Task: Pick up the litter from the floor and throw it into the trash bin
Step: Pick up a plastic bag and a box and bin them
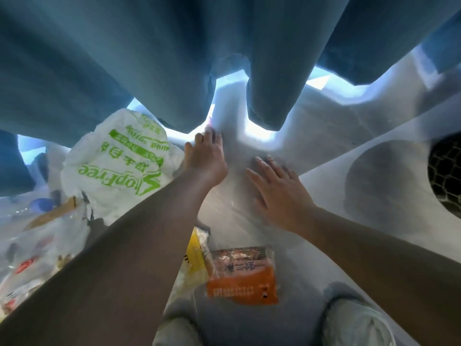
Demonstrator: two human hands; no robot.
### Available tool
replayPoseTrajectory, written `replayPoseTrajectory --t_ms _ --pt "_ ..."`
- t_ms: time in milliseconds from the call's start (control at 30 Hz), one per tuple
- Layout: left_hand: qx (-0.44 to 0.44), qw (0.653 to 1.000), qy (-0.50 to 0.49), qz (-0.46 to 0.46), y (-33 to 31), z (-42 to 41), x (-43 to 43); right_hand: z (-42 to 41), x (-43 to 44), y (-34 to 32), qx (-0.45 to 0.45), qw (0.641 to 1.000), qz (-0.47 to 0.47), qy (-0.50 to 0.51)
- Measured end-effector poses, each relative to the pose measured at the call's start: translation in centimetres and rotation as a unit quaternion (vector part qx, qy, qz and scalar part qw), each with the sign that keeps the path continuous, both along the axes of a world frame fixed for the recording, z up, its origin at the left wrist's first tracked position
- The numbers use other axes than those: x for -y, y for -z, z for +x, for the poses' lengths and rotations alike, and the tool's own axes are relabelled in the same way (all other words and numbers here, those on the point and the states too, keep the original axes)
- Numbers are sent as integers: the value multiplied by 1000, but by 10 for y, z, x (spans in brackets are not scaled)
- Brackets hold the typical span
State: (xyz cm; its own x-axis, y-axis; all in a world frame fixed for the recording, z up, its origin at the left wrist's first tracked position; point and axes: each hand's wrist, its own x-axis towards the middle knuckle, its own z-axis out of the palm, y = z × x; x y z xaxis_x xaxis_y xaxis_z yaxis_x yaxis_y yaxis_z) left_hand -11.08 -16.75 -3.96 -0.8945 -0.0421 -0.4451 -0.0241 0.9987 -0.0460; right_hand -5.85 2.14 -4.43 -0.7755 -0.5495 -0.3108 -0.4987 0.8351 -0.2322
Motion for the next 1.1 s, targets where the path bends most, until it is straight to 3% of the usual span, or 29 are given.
replayPoseTrajectory --t_ms 167,400,533,633,733,800,900,1000,1100 --pt "6 997 -44 58 -10 31 -15 4 -3 -2 22 999 -25 27" --pt "-2 993 88 76 -17 109 -23 3 -7 -1 26 998 -10 50" --pt "-1 990 107 94 -21 121 -13 11 -2 1 11 999 -35 29" --pt "-43 983 149 100 -32 125 3 16 15 1 -3 997 -72 16" --pt "-138 968 204 50 -46 123 28 21 42 0 3 996 -90 -4" --pt "-169 970 174 -4 -55 116 43 23 57 3 0 995 -96 3" --pt "-113 989 41 -91 -60 108 66 23 65 1 13 997 -78 4" --pt "-80 992 -63 -79 -57 106 80 26 61 -5 53 996 -67 -8" --pt "-102 990 -87 -48 -54 106 83 28 53 1 59 996 -60 7"
